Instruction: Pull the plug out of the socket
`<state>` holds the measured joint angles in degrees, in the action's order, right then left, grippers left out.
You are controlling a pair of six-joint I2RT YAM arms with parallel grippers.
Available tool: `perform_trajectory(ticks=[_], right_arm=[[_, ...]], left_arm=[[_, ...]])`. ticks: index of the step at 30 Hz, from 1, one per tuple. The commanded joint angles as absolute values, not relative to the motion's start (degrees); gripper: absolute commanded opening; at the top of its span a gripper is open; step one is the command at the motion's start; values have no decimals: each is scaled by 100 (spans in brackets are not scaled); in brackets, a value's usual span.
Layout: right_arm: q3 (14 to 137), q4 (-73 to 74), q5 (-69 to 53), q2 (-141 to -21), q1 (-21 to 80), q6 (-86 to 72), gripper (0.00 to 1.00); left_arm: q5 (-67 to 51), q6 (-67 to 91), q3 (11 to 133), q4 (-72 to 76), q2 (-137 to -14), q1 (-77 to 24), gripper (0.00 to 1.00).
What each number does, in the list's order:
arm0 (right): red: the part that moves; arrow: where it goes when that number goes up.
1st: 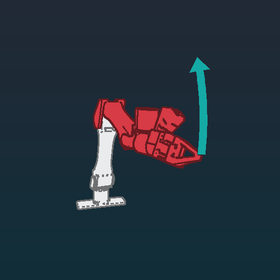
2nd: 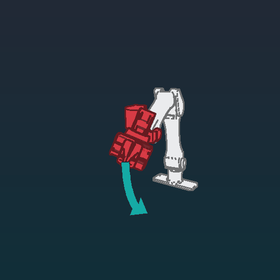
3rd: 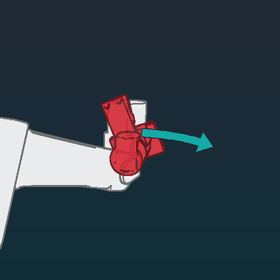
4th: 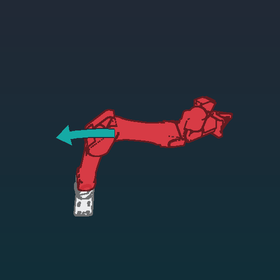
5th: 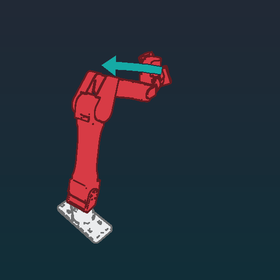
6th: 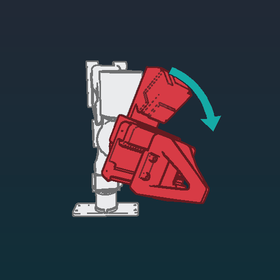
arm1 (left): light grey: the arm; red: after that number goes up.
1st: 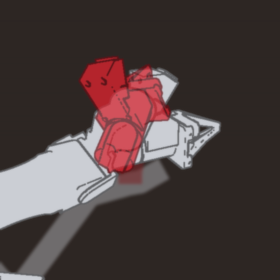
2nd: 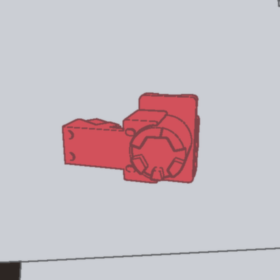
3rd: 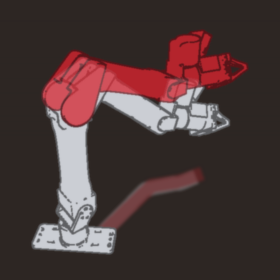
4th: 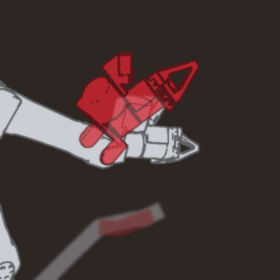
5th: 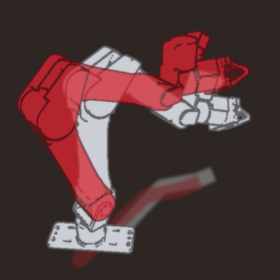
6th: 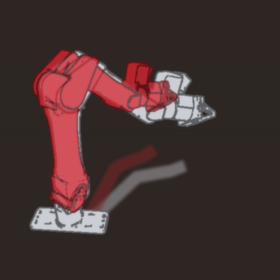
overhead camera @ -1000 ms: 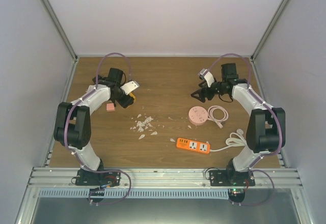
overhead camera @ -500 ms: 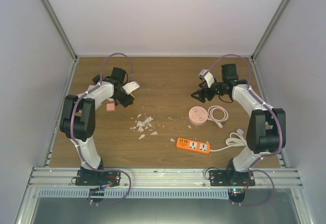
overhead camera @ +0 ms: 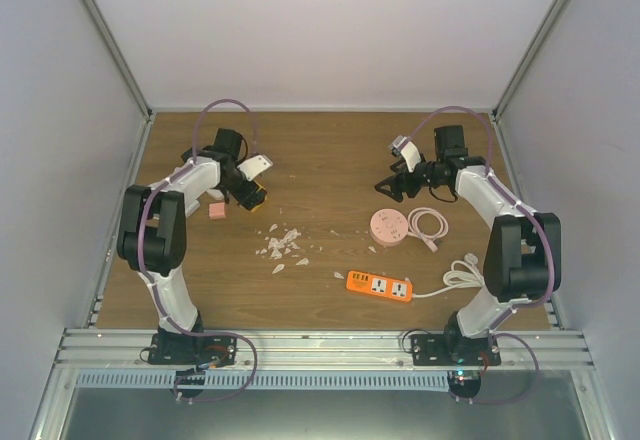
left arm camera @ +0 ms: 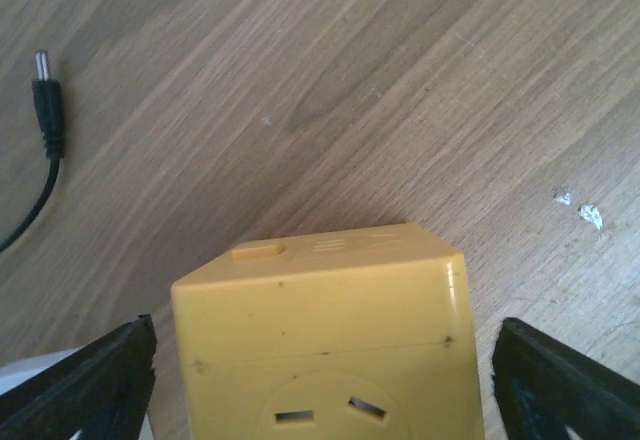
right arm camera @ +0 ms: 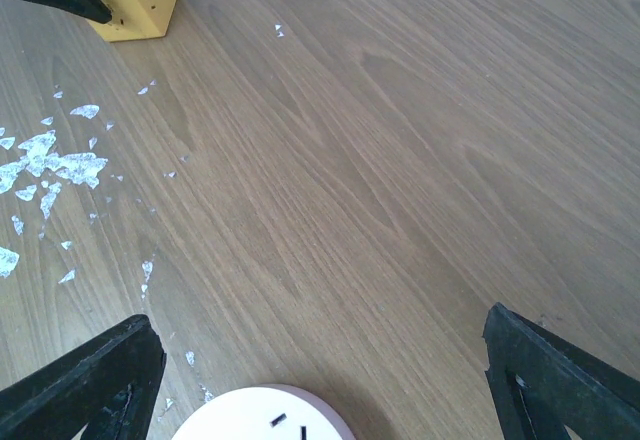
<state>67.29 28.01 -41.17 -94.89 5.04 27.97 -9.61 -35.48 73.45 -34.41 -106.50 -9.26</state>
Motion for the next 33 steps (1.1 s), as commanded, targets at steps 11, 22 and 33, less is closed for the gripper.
perform_trajectory(ticks=[11, 22, 33], right_arm=[[6691, 2693, -4139, -9361, 547, 2772, 89], [6893, 2703, -3910, -8895, 549, 2812, 91], [6645, 2284, -3672, -8049, 344, 2638, 100]], left_arm=[[-1293, -3627, 7750, -3729, -9764, -746, 99], [-2196, -3087, 8302, -3478, -9086, -646, 99], [-3562, -1844, 7705, -2076, -8323, 214, 99]])
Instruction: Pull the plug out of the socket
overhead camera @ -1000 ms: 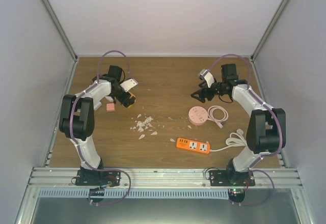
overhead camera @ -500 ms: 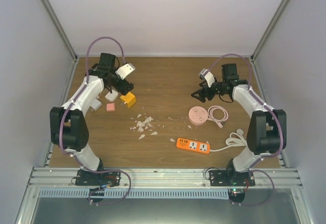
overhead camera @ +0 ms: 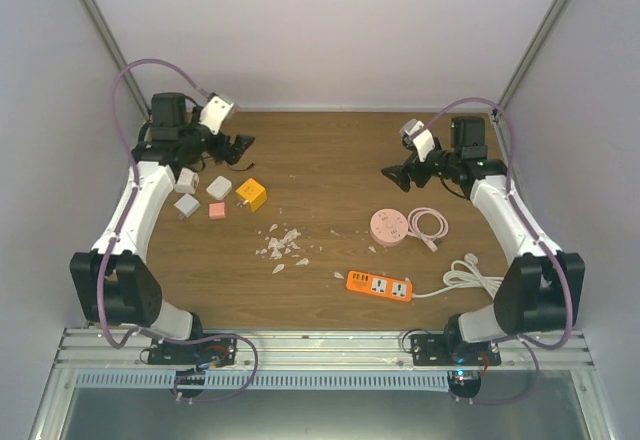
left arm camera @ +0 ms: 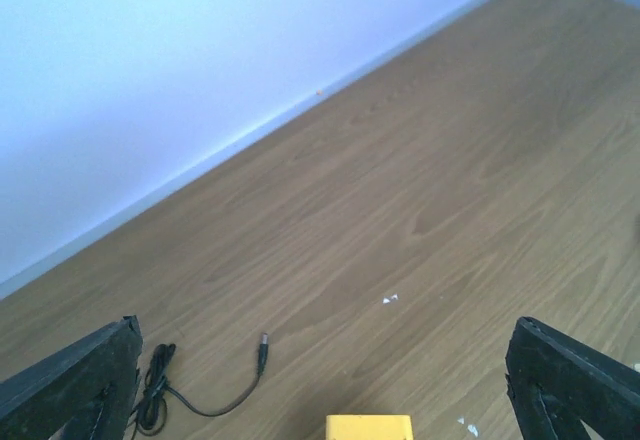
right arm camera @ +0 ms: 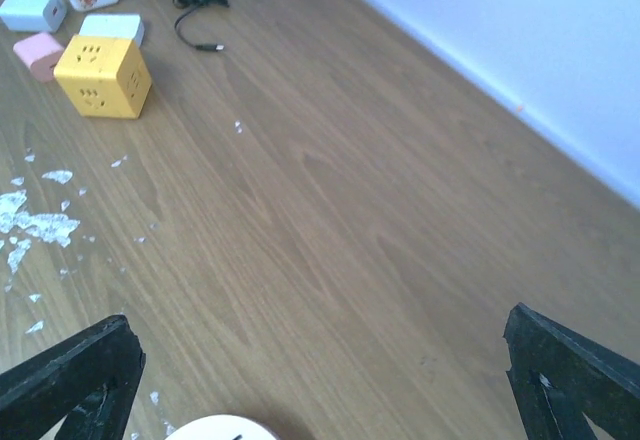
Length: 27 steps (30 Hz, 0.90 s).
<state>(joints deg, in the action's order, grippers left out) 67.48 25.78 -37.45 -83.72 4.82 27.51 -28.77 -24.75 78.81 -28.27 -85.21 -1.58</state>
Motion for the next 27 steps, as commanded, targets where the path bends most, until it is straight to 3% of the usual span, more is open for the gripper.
perform_trajectory(ticks=[1, 13, 27], right_arm=[[6614, 2233, -3669, -7993, 277, 2610, 100], [6091, 1780, -4011, -7838, -1351, 2575, 100], [5724, 1529, -4077, -8076, -1533, 2586, 100]], left_arm=[[-3603, -1684, 7657, -1979, -8305, 328, 99], [-3433, -1268, 6767, -1283, -8136, 1420, 99], [-2949, -1342, 5965, -932, -8272, 1346, 99]])
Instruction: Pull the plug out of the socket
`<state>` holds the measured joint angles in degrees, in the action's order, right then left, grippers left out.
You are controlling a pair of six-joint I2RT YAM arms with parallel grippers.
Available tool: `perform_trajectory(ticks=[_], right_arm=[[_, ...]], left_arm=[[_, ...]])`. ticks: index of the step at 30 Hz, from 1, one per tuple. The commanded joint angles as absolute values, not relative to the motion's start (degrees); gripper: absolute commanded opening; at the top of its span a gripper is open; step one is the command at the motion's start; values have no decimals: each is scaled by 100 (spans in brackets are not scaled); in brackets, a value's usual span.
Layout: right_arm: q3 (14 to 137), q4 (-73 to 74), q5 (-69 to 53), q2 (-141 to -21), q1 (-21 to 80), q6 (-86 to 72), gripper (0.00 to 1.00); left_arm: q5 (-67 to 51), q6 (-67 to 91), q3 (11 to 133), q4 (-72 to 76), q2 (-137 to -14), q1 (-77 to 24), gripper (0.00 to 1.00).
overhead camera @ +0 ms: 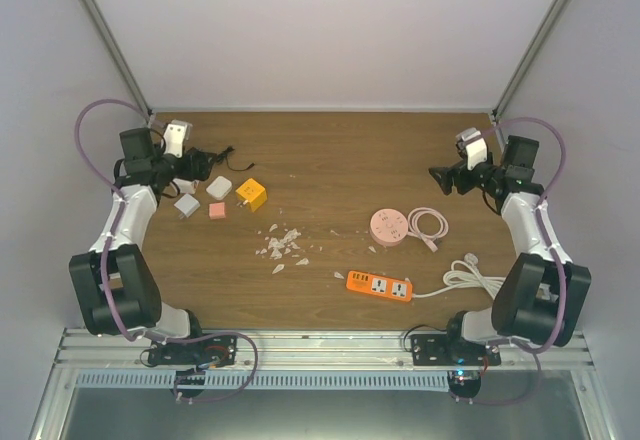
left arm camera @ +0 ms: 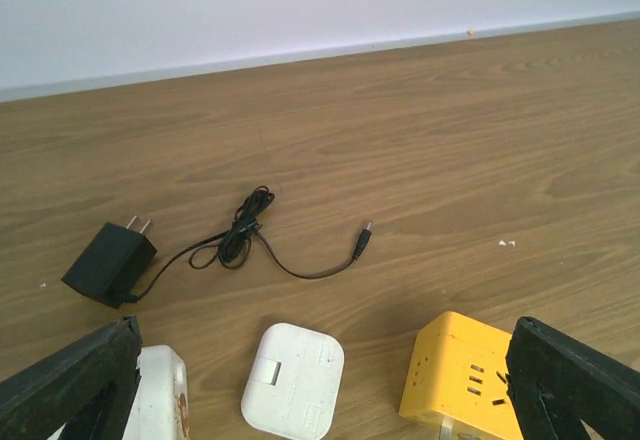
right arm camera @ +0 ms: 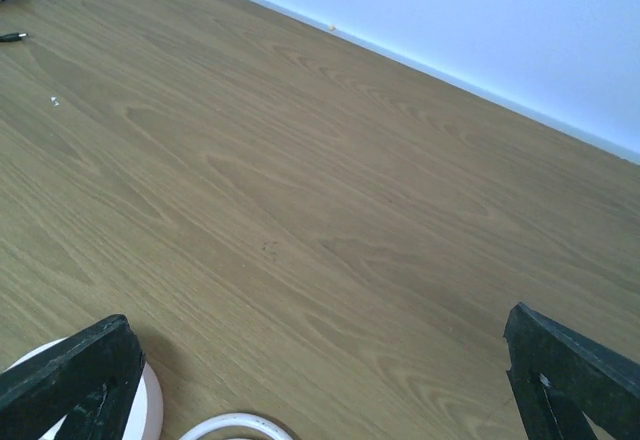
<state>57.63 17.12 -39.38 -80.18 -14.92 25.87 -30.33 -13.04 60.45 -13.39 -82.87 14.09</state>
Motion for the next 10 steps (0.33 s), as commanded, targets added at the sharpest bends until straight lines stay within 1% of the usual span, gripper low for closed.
perform_trajectory(ticks=[1, 10], right_arm=[[5719, 1517, -4097, -8086, -1536, 2577, 99], [5658, 1520, -4222, -8146, -1532, 2594, 100]], left_arm=[[-2949, -1344, 5968, -933, -8283, 1333, 99], [-2776, -1200, 6113, -996, -8460, 1222, 99]])
